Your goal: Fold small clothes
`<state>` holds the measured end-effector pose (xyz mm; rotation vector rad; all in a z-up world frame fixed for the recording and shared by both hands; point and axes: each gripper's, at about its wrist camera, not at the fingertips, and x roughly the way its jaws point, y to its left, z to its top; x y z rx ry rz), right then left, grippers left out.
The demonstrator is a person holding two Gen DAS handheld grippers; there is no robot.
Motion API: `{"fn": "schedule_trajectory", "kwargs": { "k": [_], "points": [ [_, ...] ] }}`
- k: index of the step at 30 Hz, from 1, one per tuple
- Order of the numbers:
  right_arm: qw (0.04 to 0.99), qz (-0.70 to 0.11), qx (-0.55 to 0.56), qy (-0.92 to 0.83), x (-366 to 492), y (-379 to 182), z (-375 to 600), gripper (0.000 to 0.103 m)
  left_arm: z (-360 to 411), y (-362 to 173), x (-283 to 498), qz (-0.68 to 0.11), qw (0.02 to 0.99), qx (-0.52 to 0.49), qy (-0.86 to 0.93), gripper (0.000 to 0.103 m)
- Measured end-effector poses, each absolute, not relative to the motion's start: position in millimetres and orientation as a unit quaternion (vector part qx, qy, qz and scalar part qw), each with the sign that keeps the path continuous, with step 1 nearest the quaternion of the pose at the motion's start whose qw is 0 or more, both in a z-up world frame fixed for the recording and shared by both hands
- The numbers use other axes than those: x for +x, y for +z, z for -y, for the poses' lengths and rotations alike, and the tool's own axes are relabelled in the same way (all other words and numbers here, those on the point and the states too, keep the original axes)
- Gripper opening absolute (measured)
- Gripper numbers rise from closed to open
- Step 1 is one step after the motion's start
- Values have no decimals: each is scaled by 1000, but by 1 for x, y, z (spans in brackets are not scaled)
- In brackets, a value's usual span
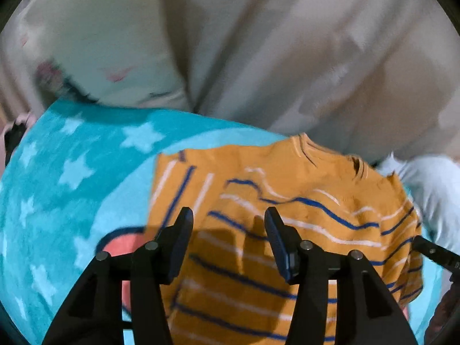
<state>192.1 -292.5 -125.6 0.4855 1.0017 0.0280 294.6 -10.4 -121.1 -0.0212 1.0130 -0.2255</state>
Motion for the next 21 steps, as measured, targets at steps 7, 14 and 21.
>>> {"fn": "schedule_trajectory", "kwargs": {
  "k": [7,14,21],
  "points": [
    [812,-521,254,67,252,-175,263,33,20,-147,330,-507,860,24,-43,53],
    [832,-482,273,1,195,-135,313,35,-23,-120,308,-496,868,-31,-18,53],
    [834,-477,274,-53,121,-152,333,55,-55,-102,233,-489,870,-72,-4,53]
  ]
}}
